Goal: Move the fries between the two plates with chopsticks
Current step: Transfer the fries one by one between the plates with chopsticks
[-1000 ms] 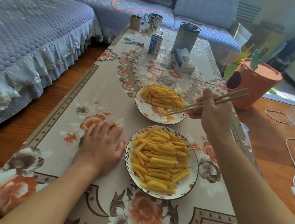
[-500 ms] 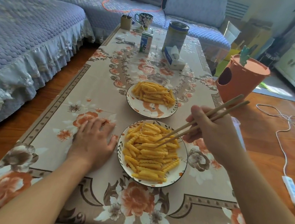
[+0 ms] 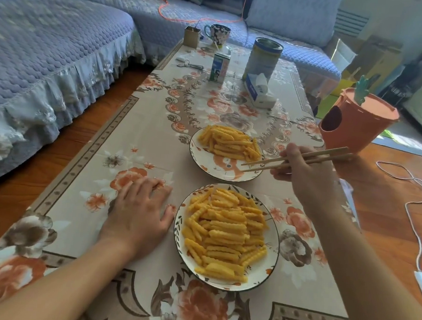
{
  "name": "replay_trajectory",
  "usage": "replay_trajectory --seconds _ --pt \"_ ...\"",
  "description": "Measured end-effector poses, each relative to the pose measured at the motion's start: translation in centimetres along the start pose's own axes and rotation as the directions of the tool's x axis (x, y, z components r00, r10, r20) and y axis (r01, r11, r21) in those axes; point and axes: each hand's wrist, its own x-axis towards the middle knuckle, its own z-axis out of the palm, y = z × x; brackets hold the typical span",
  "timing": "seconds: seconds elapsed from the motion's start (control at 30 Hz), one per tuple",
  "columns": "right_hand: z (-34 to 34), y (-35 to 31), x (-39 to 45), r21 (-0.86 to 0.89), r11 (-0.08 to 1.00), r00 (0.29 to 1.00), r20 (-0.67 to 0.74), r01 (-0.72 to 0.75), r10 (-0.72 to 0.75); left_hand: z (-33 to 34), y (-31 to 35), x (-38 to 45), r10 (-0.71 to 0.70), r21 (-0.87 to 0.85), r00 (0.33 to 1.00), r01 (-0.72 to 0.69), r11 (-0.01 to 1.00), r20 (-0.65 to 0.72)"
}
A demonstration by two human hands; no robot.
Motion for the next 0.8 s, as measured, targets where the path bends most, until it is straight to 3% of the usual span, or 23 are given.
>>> replay_trajectory --seconds 0.27,0.8 --pt "4.2 1.3 3.1 -0.052 0.999 0.999 -0.045 0.003 -0.006 -0.3 0.1 0.0 -0.01 -0.016 1.0 0.01 1.0 0.0" --pt "5.3 0.6 2.1 -0.074 0.997 0.995 -0.099 -0.03 0.022 -0.1 0.0 0.0 -0.002 -0.008 1.0 0.002 1.0 0.01"
